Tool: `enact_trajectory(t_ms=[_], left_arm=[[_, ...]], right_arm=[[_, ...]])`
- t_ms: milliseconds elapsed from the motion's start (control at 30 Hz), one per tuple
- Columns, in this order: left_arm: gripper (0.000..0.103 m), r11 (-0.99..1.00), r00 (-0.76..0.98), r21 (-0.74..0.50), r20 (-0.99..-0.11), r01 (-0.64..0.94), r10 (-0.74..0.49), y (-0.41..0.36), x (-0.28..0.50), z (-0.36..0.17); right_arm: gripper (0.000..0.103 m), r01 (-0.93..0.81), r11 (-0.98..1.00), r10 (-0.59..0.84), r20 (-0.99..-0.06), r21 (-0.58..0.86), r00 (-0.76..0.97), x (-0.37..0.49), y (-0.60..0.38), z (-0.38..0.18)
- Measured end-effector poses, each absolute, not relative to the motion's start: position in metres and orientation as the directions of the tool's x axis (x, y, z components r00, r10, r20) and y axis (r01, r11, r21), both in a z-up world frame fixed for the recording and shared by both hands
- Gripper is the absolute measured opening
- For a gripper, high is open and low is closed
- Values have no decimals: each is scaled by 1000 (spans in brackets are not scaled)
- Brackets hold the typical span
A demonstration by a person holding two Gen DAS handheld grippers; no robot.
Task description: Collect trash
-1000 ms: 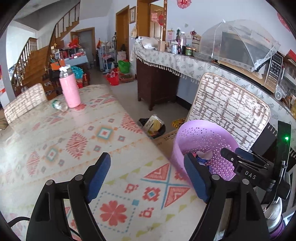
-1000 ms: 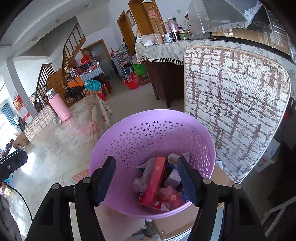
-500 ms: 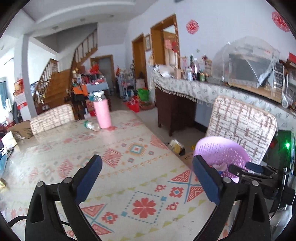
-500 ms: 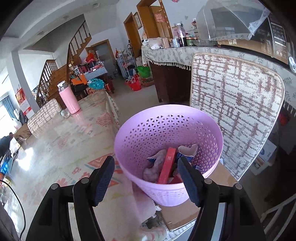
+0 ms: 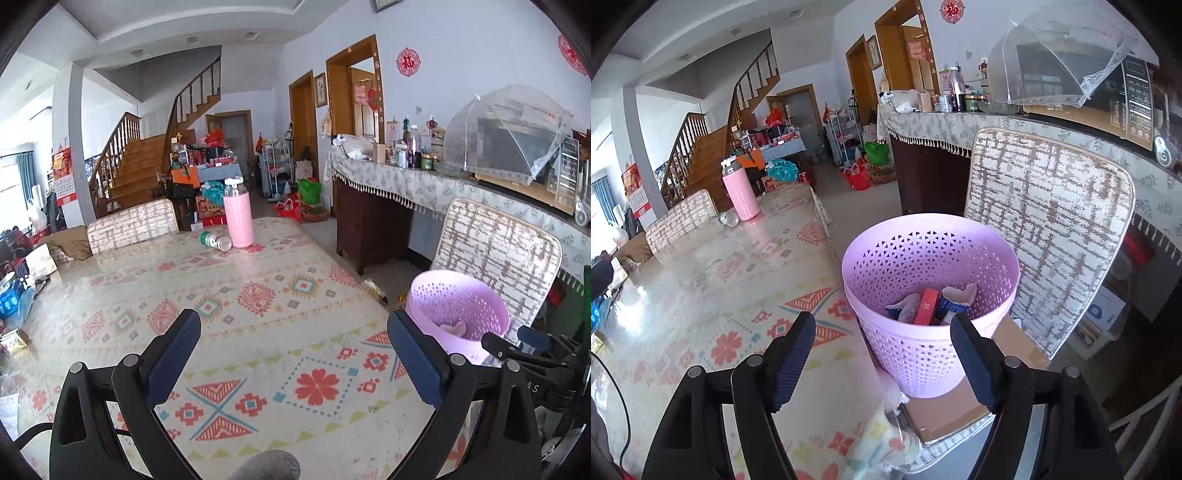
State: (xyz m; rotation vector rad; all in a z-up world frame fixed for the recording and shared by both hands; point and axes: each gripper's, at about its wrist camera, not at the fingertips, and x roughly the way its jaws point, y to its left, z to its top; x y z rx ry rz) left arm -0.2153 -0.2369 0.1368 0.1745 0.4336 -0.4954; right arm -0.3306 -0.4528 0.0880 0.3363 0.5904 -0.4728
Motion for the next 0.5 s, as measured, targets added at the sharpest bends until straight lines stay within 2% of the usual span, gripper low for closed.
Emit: enact_trajectory(t_ms=[500], left_arm=[[101, 809, 661, 13, -585, 587, -470, -245, -237, 101]], right_arm=[[80, 532, 839, -364, -607, 117, 707, -360, -429, 80]])
